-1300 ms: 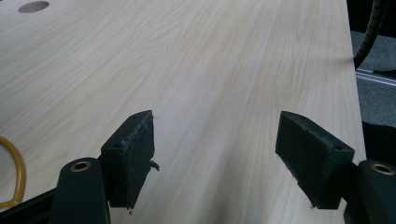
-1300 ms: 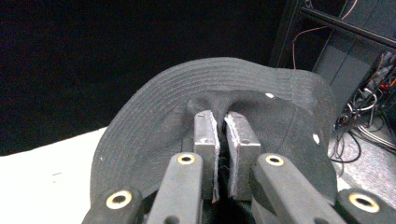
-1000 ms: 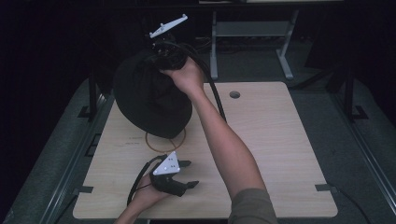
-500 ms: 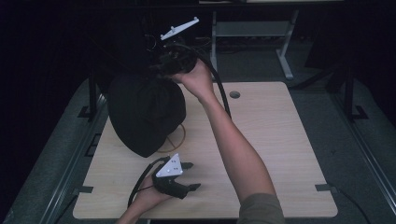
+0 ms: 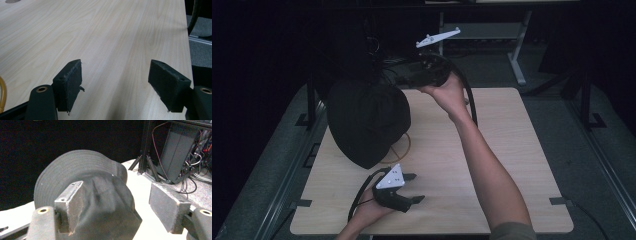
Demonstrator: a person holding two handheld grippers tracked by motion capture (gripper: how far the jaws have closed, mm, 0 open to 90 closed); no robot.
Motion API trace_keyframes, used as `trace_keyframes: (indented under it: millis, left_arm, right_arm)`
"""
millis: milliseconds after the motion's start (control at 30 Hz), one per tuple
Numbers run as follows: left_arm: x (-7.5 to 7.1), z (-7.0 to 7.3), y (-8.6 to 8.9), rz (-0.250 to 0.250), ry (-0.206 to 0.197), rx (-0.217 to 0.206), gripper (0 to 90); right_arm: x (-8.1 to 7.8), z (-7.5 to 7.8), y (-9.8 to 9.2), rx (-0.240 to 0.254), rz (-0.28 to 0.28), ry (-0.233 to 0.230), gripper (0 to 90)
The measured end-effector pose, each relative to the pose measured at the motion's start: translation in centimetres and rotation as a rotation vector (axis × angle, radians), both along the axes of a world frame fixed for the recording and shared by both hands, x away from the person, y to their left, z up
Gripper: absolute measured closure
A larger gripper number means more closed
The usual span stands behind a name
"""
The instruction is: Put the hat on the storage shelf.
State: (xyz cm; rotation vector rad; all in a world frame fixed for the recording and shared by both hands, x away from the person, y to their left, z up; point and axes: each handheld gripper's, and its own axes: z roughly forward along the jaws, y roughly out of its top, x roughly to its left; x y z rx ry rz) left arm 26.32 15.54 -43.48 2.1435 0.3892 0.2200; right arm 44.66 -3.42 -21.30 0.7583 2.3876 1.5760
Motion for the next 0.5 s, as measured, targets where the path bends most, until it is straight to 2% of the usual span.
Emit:
trace_keyframes:
  millis: [300,500]
  left_arm:
    - [0.1,-0.1,0.2,0.018,-0.001,-0.016,25.7]
    - [0.1,0.0,0.2,0.018,0.005,-0.011,25.6]
  right_arm:
    - [-1.3,-0.6,-3.1,-0.002,-0.036,-0.003,25.4]
    - [-2.2,-0.9,-4.6,-0.011,-0.052,-0.007,23.7]
